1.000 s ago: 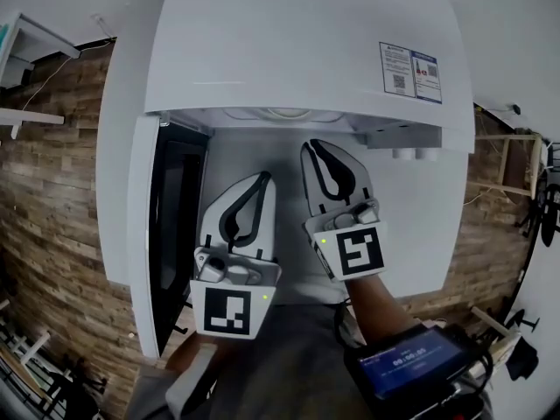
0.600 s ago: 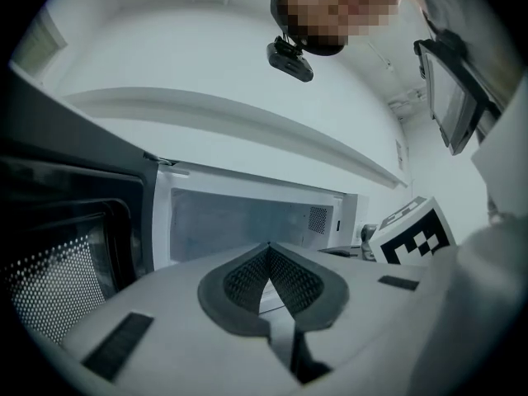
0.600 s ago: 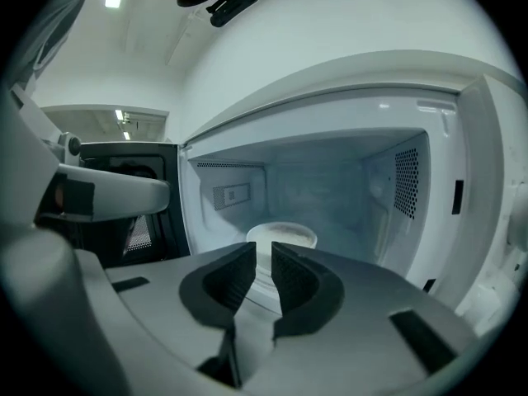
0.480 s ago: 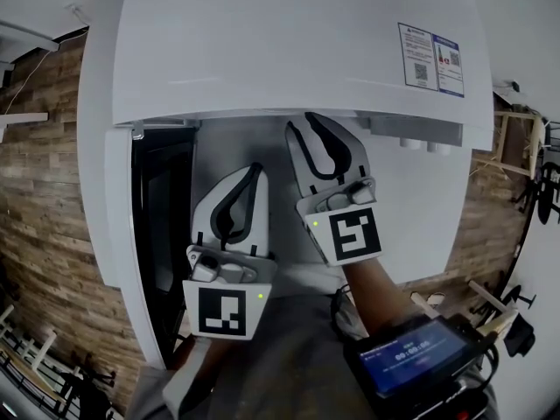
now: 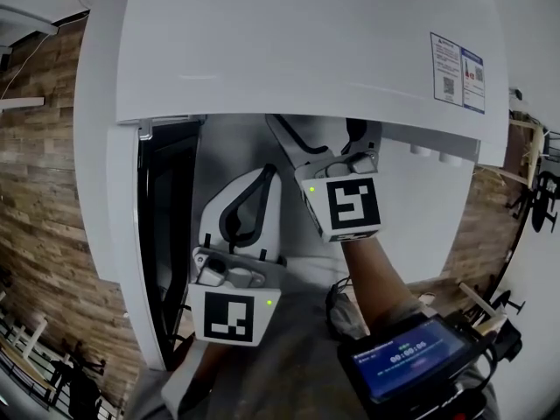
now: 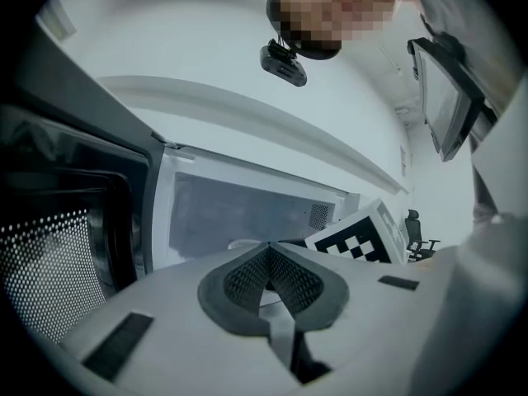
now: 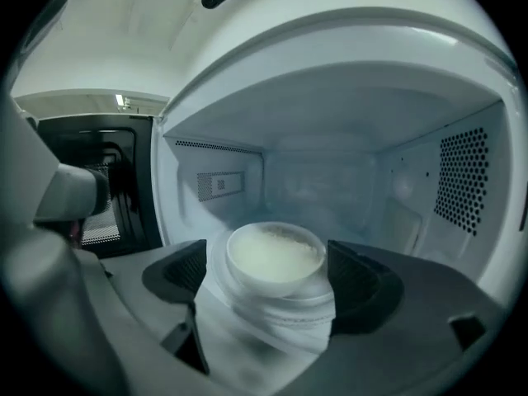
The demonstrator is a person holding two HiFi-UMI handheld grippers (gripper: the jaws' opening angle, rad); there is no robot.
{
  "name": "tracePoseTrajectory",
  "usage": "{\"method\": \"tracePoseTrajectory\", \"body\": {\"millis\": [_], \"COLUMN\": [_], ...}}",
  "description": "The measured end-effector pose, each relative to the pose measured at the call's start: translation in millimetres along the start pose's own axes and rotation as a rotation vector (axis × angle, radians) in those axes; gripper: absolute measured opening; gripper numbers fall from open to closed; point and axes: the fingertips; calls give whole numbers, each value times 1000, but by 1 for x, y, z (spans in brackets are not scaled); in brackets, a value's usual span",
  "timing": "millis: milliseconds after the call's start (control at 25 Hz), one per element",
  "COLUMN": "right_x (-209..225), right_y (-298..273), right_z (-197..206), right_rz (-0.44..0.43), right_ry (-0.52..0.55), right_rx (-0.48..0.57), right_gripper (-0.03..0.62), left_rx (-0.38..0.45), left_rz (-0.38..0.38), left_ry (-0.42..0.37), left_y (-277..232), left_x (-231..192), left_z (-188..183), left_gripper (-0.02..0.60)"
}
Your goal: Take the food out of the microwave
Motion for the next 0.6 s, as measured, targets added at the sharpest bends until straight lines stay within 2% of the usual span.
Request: {"method": "tracePoseTrajectory", "body": {"millis": [160,600], "right_x": [13,8], "right_y": [-18,-46], "right_z": [-2,-1], "right_rz": [31,1], "right_ry": [9,58], "right_rx": [-3,-4], "right_gripper": [477,509], "left_rx": [2,-6], "left_rz": [-23,-26], "left_ry": [8,45], "left_y": [1,-1], "left_x": [-10,-16], "left_z": [-1,6], "left_gripper": [6,6]}}
Point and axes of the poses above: the fingertips, and each gripper's own axes: y backward along the fingers, x to its right, z out of its underside, and after that the axes turned 8 degrees about -x, right-handed
